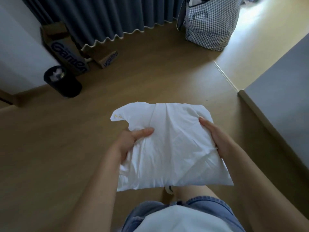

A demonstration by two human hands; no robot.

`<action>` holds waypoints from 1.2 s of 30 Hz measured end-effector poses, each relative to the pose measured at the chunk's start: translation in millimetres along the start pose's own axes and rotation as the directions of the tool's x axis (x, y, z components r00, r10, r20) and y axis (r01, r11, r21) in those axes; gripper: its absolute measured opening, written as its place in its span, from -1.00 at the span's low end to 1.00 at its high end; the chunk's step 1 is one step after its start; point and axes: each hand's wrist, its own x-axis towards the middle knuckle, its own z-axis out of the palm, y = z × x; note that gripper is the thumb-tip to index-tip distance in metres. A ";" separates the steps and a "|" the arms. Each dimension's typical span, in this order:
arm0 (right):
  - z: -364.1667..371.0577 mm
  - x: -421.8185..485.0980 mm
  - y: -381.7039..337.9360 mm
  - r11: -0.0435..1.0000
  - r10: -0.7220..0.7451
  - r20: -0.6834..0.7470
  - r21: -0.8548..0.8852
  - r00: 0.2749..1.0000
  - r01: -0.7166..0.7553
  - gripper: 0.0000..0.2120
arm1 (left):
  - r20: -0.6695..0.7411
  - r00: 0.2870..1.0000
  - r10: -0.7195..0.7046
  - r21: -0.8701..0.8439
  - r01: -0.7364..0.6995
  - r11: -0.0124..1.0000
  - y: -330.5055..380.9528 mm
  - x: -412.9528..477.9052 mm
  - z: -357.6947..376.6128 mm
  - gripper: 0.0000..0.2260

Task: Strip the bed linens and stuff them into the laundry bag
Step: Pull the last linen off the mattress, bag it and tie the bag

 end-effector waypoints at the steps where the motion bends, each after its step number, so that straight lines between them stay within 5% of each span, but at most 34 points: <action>1: -8.2 11.8 -16.2 1.000 -0.003 -0.014 0.021 1.000 0.003 -0.55 | 0.013 1.000 0.000 0.014 0.000 1.000 16.8 15.5 12.1 -0.73; 5: -36.8 53.1 -87.7 0.996 -0.011 -0.050 0.091 0.999 0.015 -0.64 | 0.072 0.997 -0.005 0.042 0.002 0.999 85.6 71.5 58.1 -0.83; 10: -43.2 113.3 -177.9 0.997 -0.045 -0.112 0.054 0.993 0.051 -0.21 | 0.104 0.995 -0.003 0.025 0.000 1.000 164.4 139.6 84.3 -0.81; 15: -17.7 179.3 -252.7 0.991 -0.075 -0.064 0.103 0.995 0.081 -0.65 | 0.129 0.991 0.023 0.035 -0.028 0.999 246.7 218.8 80.5 -0.79; 25: 28.6 281.0 -399.2 0.952 -0.104 -0.229 0.260 0.968 0.164 -0.77 | 0.251 0.968 0.006 0.220 -0.063 0.973 430.0 364.9 83.2 -0.70; 36: -12.9 425.4 -541.3 0.926 -0.100 -0.233 0.333 0.967 0.176 -0.82 | 0.291 0.957 0.024 0.263 -0.104 0.959 564.3 518.5 162.4 -0.78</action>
